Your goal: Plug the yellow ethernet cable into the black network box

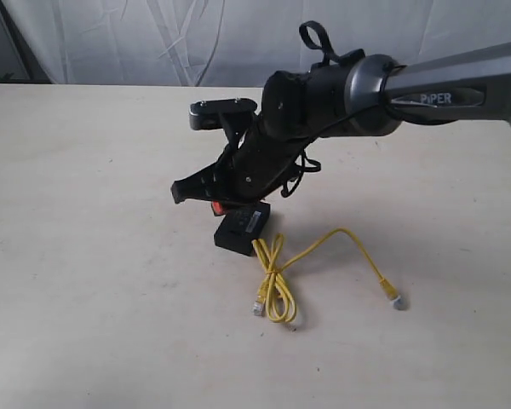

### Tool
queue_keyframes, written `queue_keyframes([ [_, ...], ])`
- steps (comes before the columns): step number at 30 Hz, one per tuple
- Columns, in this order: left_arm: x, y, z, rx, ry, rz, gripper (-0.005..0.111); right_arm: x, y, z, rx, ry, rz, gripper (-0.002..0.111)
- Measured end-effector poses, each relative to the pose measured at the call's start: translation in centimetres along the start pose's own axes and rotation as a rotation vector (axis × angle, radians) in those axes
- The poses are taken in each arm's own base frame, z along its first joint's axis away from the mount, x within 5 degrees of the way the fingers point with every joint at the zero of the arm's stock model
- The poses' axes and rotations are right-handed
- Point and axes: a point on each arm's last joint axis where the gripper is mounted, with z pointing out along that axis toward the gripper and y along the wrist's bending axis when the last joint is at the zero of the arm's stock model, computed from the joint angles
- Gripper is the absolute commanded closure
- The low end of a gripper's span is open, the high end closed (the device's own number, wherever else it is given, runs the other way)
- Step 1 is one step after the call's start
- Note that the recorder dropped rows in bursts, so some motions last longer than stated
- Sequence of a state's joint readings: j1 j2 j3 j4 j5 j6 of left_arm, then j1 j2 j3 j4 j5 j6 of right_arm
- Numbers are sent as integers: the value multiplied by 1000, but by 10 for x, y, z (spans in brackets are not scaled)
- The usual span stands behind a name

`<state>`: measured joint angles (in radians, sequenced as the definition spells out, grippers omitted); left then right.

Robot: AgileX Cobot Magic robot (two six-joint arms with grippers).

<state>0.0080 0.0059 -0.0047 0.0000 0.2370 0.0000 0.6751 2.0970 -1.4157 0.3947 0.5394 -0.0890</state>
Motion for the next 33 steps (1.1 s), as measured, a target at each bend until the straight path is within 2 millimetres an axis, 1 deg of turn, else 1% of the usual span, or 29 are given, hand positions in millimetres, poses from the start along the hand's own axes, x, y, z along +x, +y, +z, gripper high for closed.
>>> queue_keyframes([
  [2,0,0,0,0,0,0,107,1,0,7,-15,0,38,108],
  [4,0,0,0,0,0,0,107,1,-1,9,-19,-11,49,108],
  [9,0,0,0,0,0,0,107,5,-5,20,2,15,29,108],
  [14,0,0,0,0,0,0,107,5,-6,20,26,23,-25,108],
  [20,0,0,0,0,0,0,107,9,-10,14,87,87,-142,108],
  [27,0,0,0,0,0,0,107,10,-11,10,98,106,-163,108],
  [33,0,0,0,0,0,0,107,7,-6,-3,82,94,-149,108],
])
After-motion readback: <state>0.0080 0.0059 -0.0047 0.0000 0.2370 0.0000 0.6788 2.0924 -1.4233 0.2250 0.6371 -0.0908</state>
